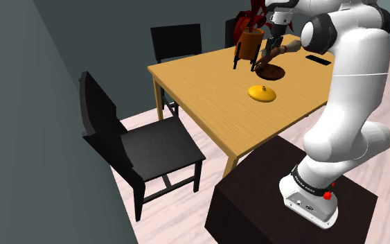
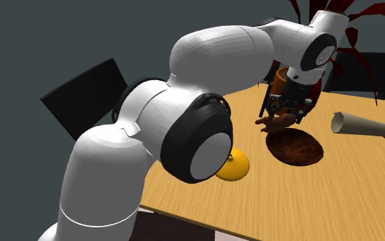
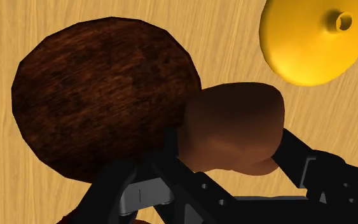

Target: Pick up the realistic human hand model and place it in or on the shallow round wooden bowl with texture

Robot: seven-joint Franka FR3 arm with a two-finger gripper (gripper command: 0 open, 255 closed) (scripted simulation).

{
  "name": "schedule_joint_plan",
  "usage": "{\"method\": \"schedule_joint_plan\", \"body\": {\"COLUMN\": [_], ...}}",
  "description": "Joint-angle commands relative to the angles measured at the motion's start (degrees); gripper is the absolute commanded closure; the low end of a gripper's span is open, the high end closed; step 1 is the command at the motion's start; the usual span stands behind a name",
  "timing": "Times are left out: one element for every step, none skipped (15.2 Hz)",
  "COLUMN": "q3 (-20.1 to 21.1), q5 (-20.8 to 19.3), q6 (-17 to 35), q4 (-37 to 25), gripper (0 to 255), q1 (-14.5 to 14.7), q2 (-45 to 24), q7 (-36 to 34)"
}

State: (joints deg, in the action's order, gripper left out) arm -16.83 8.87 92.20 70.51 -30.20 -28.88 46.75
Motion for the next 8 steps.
{"method": "schedule_joint_plan", "body": {"q3": [-0.4,-0.5,-0.6,-0.6,-0.6,-0.5,-0.2,0.0], "q5": [0.7,1.0,1.4,1.8,2.2,2.7,3.3,3.6], "q6": [-2.0,-3.0,-4.3,-5.6,-7.2,-9.2,-11.9,-13.7], "q4": [-4.9,-7.6,-10.5,-13.8,-17.7,-22.4,-28.6,-32.9], "gripper": [255,255,255,255,255,255,255,255], "q1": [-2.5,-3.7,-5.1,-6.5,-8.1,-9.8,-11.9,-13.1], "q2": [-3.1,-4.7,-6.4,-8.4,-10.7,-13.3,-16.8,-19.2], "q7": [2.2,3.2,4.1,5.1,5.9,6.6,7.2,7.3]}}
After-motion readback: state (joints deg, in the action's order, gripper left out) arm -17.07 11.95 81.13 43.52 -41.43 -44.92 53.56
